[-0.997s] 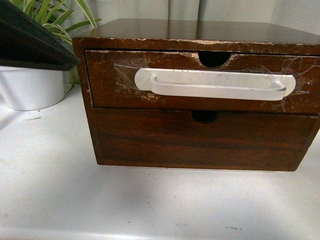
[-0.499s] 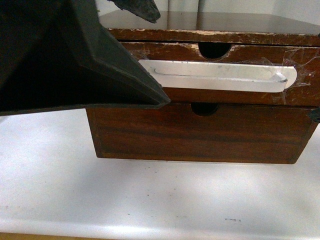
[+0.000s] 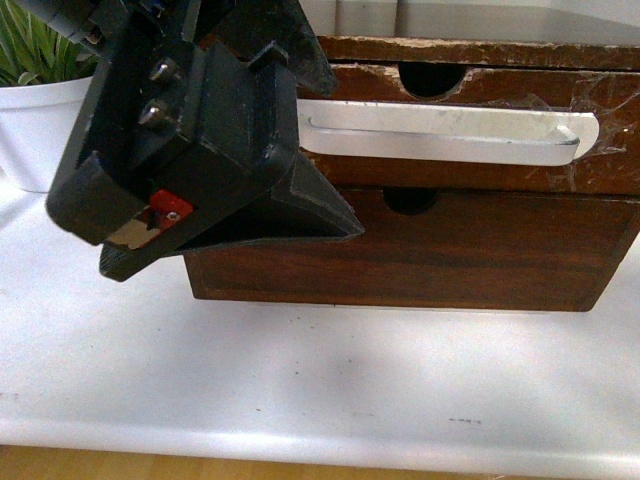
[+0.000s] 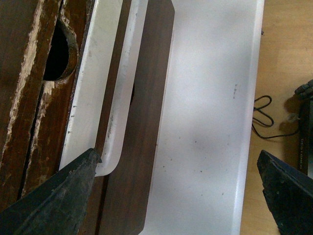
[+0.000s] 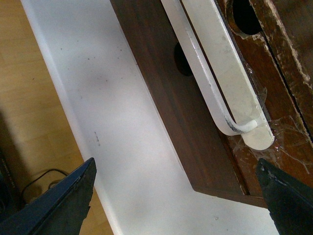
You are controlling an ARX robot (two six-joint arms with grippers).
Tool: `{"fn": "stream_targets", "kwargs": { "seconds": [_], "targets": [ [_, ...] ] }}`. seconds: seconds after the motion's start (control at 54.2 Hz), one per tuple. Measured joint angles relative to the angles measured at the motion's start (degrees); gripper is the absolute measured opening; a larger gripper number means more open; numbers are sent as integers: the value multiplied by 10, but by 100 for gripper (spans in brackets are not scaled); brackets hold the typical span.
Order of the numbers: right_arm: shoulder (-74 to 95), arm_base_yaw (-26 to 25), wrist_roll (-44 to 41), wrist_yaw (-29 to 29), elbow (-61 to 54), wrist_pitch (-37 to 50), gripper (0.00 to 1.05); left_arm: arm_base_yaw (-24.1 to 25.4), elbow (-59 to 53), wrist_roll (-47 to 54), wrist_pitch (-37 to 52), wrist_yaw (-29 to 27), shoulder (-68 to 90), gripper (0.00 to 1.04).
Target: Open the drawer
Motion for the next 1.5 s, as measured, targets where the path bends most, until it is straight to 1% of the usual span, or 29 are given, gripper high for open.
{"fn": "stream_targets", "kwargs": {
  "seconds": [0.148, 0.388, 0.572, 0.794, 1.034, 1.219, 1.496],
  "targets": [
    [0, -17, -2, -20, -3, -2, 96, 1, 5, -3, 14, -8, 24, 98],
    [-4, -38, -12, -30, -12, -7, 96, 1, 27, -3, 23, -24, 54, 98],
    [-6, -42, -16, -36, -15, -7, 96, 3, 35, 6, 24, -42, 65, 98],
    [-6, -42, -16, -40, -17, -2, 96, 8, 39, 26, 20, -51, 80, 98],
    [7, -42, -16, -41, -19, 4, 96, 9, 46, 46, 5, -49, 87, 98],
    [31, -31, -16, -40, -10, 5, 96, 10, 55, 60, -32, -32, 87, 98],
    [90, -12, -14, -37, 24, 19, 96, 10, 56, 67, -36, -32, 87, 98]
  ]
}}
